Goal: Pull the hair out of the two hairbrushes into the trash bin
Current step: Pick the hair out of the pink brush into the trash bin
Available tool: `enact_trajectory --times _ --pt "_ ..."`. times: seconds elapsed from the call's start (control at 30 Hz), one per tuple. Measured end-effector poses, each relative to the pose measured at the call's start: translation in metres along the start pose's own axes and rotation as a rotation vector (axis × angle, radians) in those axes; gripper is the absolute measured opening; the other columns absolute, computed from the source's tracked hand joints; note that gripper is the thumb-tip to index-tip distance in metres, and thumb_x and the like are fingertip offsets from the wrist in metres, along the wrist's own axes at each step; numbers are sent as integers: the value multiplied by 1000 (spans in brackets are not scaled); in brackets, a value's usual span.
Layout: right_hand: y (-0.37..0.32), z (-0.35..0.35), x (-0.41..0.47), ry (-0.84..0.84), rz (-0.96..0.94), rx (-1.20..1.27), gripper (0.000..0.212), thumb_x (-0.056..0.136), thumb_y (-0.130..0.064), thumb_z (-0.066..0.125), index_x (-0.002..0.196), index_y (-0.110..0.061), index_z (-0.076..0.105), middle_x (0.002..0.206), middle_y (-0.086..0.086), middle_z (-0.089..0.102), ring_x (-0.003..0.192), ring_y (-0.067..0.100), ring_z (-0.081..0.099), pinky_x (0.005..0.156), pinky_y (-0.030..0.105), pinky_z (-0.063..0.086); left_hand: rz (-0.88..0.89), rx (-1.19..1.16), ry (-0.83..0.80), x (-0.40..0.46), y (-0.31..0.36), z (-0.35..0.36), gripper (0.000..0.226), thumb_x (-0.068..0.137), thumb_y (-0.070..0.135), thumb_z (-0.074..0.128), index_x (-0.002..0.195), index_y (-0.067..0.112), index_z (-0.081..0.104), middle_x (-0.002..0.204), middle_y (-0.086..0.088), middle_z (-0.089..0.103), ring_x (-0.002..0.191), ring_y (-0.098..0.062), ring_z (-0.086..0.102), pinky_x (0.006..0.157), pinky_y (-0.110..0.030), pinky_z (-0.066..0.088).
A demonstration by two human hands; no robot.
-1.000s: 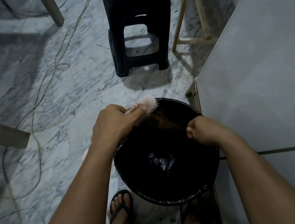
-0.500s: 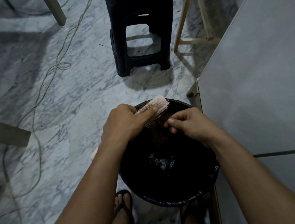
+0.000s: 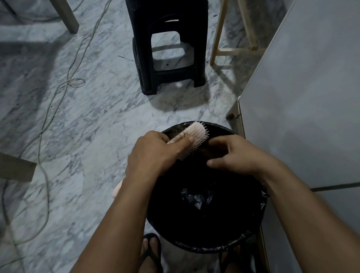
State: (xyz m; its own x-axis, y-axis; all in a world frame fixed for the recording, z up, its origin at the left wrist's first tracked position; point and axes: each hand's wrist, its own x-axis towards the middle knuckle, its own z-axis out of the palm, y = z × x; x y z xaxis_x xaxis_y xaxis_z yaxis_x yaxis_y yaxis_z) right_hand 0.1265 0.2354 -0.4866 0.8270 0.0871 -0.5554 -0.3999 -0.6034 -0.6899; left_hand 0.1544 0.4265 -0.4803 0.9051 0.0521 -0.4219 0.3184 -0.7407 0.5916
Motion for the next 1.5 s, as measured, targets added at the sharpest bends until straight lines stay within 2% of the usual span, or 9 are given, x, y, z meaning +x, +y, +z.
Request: enact_trajectory --times 0.13,0.3,0.5,0.67,0.83,0.93,1.03,1.23,1.5 --pt "-10 7 0 -118 -37 674 42 81 11 62 120 -5 59 103 13 73 93 25 71 86 39 56 12 22 -3 -2 4 2 63 59 78 65 56 16 57 59 -2 64 58 -25 64 61 -38 55" --pt "2 3 6 47 -25 266 18 91 -11 59 83 -14 74 55 -7 65 62 15 58 67 31 47 -9 16 -81 4 1 -2 60 64 73 70 58 15 54 58 -2 61 53 -24 59 58 -33 47" --pt "13 -13 8 304 1 -89 30 91 -17 55 65 -26 67 60 -7 61 58 9 53 56 23 37 -31 -27 -195 6 -8 -10 52 71 62 73 60 14 59 46 -2 57 35 -21 52 50 -27 42" --pt "18 -14 9 418 159 -296 25 88 -16 55 67 -25 67 78 5 67 78 25 58 69 26 41 -71 -64 1 7 -10 -16 60 62 70 65 51 12 52 52 -10 59 53 -31 61 60 -38 53" --pt "22 -12 8 174 222 -340 30 86 -15 59 59 -26 65 74 2 71 82 22 67 76 29 51 -47 -121 91 9 -14 -26 66 61 72 66 52 9 50 54 -14 60 53 -35 61 57 -44 54" --pt "16 1 10 -39 172 -403 24 82 -15 65 103 -25 72 108 0 73 108 18 65 96 30 49 -30 -116 -67 7 -9 -21 59 68 67 72 50 15 49 49 -4 54 47 -27 53 56 -35 43" --pt "11 1 11 152 51 -341 60 76 -15 69 134 -21 54 136 3 59 126 21 54 109 33 41 -42 -80 -215 6 -4 -15 49 70 56 77 62 11 59 59 -7 62 50 -26 57 53 -30 44" --pt "-7 7 5 327 -329 -18 38 78 -12 71 112 -29 68 107 -8 62 99 11 60 95 32 49 -37 -44 -363 3 -4 -9 39 75 33 77 82 -4 70 63 -14 64 49 -24 53 48 -28 40" --pt "-9 17 9 326 -355 -132 12 75 -24 75 84 -33 77 83 -16 54 94 10 51 86 22 37 31 -16 -508 -1 0 -7 25 80 30 77 76 5 73 59 -5 66 50 -20 55 49 -27 44"
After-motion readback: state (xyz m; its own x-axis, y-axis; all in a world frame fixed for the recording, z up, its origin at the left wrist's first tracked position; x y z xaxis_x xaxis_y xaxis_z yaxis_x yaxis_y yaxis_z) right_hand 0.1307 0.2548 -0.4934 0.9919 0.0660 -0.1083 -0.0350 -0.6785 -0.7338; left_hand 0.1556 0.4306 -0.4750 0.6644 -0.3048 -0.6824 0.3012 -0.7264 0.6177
